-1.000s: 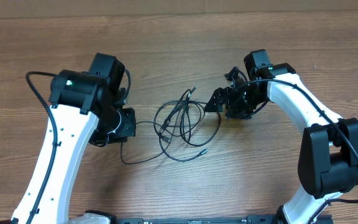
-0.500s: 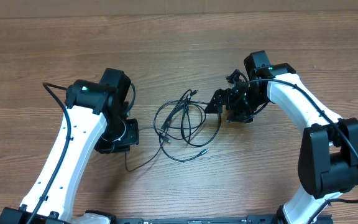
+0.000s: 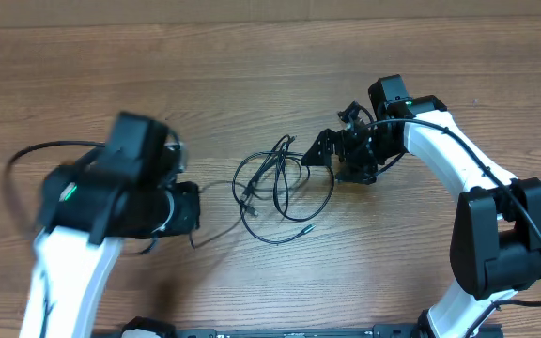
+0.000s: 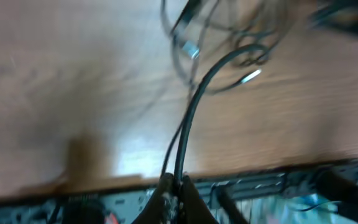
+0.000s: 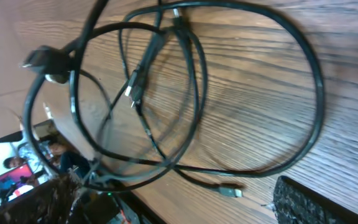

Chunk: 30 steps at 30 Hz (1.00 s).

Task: Untangle cables

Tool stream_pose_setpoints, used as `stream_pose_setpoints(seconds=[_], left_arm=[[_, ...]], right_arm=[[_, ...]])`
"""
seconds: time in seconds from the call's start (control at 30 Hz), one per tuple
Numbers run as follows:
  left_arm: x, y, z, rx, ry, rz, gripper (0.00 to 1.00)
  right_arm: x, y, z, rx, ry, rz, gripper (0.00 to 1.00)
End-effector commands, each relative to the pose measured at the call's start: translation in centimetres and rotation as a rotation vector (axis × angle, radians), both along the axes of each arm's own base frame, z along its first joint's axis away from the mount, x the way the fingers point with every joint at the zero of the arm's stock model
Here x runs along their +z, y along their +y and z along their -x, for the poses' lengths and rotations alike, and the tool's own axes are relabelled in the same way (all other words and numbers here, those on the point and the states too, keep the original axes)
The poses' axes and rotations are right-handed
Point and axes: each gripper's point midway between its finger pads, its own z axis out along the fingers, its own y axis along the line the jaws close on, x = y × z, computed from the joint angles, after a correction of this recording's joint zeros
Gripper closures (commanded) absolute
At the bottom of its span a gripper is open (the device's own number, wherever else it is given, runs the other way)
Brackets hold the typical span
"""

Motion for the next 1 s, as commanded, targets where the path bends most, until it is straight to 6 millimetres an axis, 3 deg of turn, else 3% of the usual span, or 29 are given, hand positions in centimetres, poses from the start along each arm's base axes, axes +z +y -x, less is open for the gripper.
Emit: stream_pose_setpoints(seconds=[0.0,0.3,0.43,0.7,0.83,0.97], left_arm=[[4.4,-0.3,1.0,-0.013,-0.163,0.066,0.96],[12.5,-1.0,3.2,-0.035,-0.469,0.218,0.96],[15.6,-1.1,2.9,0.007,-0.605,0.292,0.96],[23.8,-1.9,1.7,0.024,-0.912,0.474,0.96],[25.0,-1.5,1.2,0.038,-0.971,0.472,0.96],[24.1,0.3,0.2,0.142,-0.972,0.385,0.96]], right_arm=[[0.8,0.7,-0.3,0.009,-0.013,-0.042,0.0],[0.8,0.7,-0.3,0.009,-0.013,-0.042,0.0],[0.8,0.7,-0.3,0.01,-0.015,-0.042,0.0],[0.7,0.5,-0.5,0.008,-0.024,-0.028,0.0],[-0.1,-0.2,-0.7,0.001,-0.036,0.036,0.0],[-0.1,-0.2,-0.4,0.004,-0.024,0.032,0.0]])
